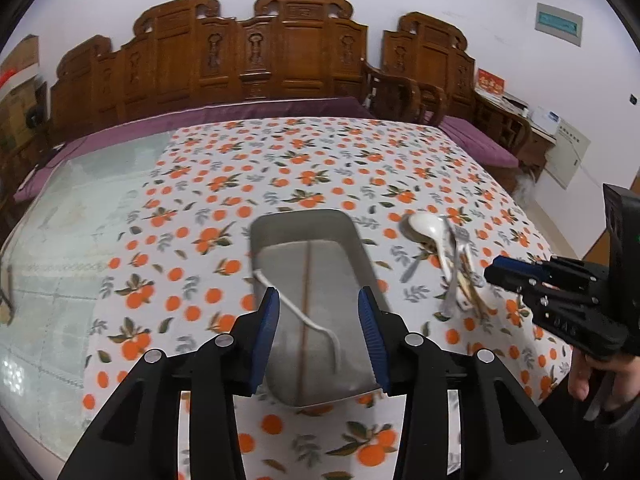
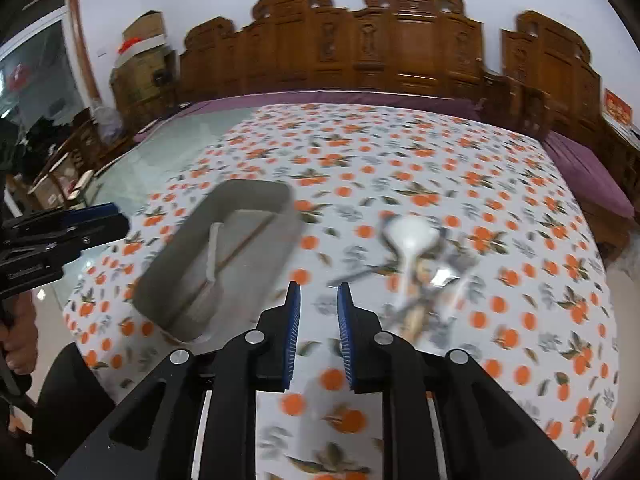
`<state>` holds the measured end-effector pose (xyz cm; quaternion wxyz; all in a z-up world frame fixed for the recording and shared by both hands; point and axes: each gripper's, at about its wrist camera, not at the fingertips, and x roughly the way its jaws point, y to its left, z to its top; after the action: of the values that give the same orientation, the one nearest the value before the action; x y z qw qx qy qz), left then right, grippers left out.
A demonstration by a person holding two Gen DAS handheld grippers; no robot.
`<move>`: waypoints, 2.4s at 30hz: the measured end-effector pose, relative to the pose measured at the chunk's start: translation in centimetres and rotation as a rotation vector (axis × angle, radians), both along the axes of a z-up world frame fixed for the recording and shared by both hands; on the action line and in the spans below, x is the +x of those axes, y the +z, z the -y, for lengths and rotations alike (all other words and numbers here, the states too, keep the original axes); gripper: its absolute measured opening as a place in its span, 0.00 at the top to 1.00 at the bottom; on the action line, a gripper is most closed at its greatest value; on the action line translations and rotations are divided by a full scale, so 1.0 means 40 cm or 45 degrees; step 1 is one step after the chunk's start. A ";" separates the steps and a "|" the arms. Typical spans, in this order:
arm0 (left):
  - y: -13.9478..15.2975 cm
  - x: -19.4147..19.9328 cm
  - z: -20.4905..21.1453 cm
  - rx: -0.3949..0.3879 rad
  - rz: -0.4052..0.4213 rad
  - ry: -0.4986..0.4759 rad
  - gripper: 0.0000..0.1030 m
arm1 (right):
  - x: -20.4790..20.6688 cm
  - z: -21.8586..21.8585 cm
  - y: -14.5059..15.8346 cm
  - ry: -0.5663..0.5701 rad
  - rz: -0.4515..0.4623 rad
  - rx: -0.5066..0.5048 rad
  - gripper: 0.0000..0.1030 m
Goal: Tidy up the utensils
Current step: 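Move the open left gripper back to the utensil pile, then grasp a steel fork by its handle with the left gripper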
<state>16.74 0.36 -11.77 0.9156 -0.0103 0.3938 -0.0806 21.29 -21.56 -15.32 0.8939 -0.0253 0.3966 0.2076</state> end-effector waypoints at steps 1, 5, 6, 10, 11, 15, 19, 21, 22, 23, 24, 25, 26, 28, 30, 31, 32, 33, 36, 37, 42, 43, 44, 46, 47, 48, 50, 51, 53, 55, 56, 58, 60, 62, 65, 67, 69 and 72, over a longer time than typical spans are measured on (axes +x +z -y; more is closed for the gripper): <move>-0.002 0.004 0.017 -0.002 -0.003 -0.012 0.62 | 0.003 0.020 -0.004 -0.018 -0.004 -0.005 0.80; -0.011 0.014 0.064 -0.010 -0.013 -0.043 0.62 | 0.007 0.101 -0.024 -0.069 -0.017 -0.049 0.80; -0.014 0.017 0.076 -0.011 -0.017 -0.050 0.62 | 0.004 0.114 -0.029 -0.076 -0.020 -0.052 0.80; -0.036 0.029 0.132 0.002 -0.039 -0.089 0.62 | -0.002 0.168 -0.056 -0.106 -0.034 -0.045 0.80; -0.044 0.033 0.149 0.009 -0.045 -0.100 0.62 | -0.001 0.177 -0.065 -0.114 -0.041 -0.042 0.79; -0.072 0.052 0.206 0.022 -0.071 -0.137 0.62 | 0.008 0.184 -0.099 -0.107 -0.061 -0.071 0.79; -0.108 0.084 0.265 0.027 -0.105 -0.178 0.62 | 0.019 0.202 -0.121 -0.118 -0.096 -0.043 0.79; -0.127 0.104 0.295 0.020 -0.137 -0.203 0.62 | 0.018 0.217 -0.122 -0.133 -0.109 -0.036 0.79; -0.134 0.113 0.308 0.015 -0.147 -0.215 0.62 | 0.015 0.228 -0.119 -0.142 -0.116 -0.018 0.79; -0.139 0.121 0.318 0.008 -0.151 -0.224 0.62 | 0.012 0.234 -0.116 -0.146 -0.118 -0.008 0.79; -0.145 0.131 0.329 0.002 -0.156 -0.235 0.62 | 0.010 0.243 -0.113 -0.152 -0.116 -0.005 0.79; -0.155 0.146 0.346 -0.006 -0.171 -0.247 0.64 | 0.011 0.247 -0.111 -0.155 -0.116 -0.004 0.79; -0.162 0.156 0.357 -0.010 -0.184 -0.256 0.66 | 0.011 0.252 -0.109 -0.160 -0.116 0.001 0.79; -0.185 0.184 0.386 -0.001 -0.213 -0.276 0.67 | 0.015 0.263 -0.108 -0.171 -0.122 0.020 0.79; -0.205 0.207 0.408 0.017 -0.237 -0.288 0.67 | 0.017 0.268 -0.108 -0.172 -0.127 0.027 0.79; -0.218 0.218 0.418 0.022 -0.253 -0.297 0.67 | 0.018 0.269 -0.108 -0.172 -0.128 0.030 0.79; -0.226 0.227 0.423 0.025 -0.263 -0.302 0.67 | 0.019 0.271 -0.109 -0.173 -0.128 0.032 0.79; -0.237 0.236 0.430 0.031 -0.276 -0.304 0.67 | 0.018 0.271 -0.109 -0.173 -0.129 0.035 0.79; -0.258 0.253 0.441 0.034 -0.304 -0.312 0.67 | 0.020 0.268 -0.114 -0.167 -0.135 0.038 0.79; -0.266 0.258 0.446 0.029 -0.317 -0.319 0.67 | 0.020 0.267 -0.115 -0.164 -0.135 0.038 0.79; -0.291 0.265 0.458 0.029 -0.355 -0.328 0.67 | 0.022 0.267 -0.116 -0.157 -0.139 0.046 0.79; -0.291 0.264 0.462 0.040 -0.347 -0.332 0.67 | 0.023 0.268 -0.116 -0.157 -0.139 0.047 0.79; -0.293 0.266 0.462 0.041 -0.350 -0.332 0.68 | 0.023 0.268 -0.117 -0.157 -0.139 0.048 0.79; -0.295 0.269 0.459 0.027 -0.370 -0.330 0.82 | 0.024 0.269 -0.115 -0.159 -0.140 0.051 0.79; -0.296 0.268 0.459 0.027 -0.377 -0.333 0.86 | 0.023 0.268 -0.115 -0.160 -0.139 0.051 0.79; -0.296 0.266 0.460 0.035 -0.384 -0.338 0.87 | 0.024 0.268 -0.115 -0.161 -0.139 0.049 0.79; -0.293 0.256 0.464 0.055 -0.384 -0.352 0.89 | 0.024 0.269 -0.115 -0.161 -0.139 0.049 0.79; -0.290 0.249 0.467 0.076 -0.381 -0.352 0.89 | 0.023 0.268 -0.115 -0.162 -0.139 0.049 0.79; -0.280 0.233 0.465 0.094 -0.365 -0.352 0.90 | 0.024 0.269 -0.115 -0.161 -0.139 0.048 0.79; -0.264 0.219 0.461 0.075 -0.347 -0.366 0.90 | 0.023 0.267 -0.114 -0.158 -0.139 0.046 0.79; -0.254 0.209 0.457 0.062 -0.337 -0.370 0.90 | 0.023 0.266 -0.114 -0.156 -0.138 0.044 0.79; -0.240 0.195 0.449 0.037 -0.329 -0.370 0.90 | 0.023 0.265 -0.112 -0.152 -0.136 0.042 0.79; -0.226 0.173 0.433 0.007 -0.318 -0.365 0.90 | 0.021 0.262 -0.111 -0.149 -0.134 0.040 0.79; -0.222 0.162 0.421 -0.008 -0.320 -0.358 0.90 | 0.020 0.258 -0.111 -0.143 -0.134 0.037 0.79; -0.220 0.139 0.401 -0.024 -0.327 -0.346 0.90 | 0.019 0.246 -0.115 -0.131 -0.139 0.029 0.79; -0.220 0.125 0.389 -0.017 -0.319 -0.335 0.90 | 0.016 0.235 -0.119 -0.122 -0.142 0.022 0.79; -0.216 0.117 0.377 -0.022 -0.309 -0.323 0.90 | 0.013 0.222 -0.123 -0.108 -0.143 0.013 0.79; -0.203 0.110 0.356 -0.049 -0.285 -0.305 0.90 | 0.012 0.205 -0.128 -0.094 -0.146 0.007 0.79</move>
<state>21.13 -13.87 -19.88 0.8494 0.0102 0.4902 -0.1953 21.76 -29.76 -20.42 0.8768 0.0038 0.4472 0.1767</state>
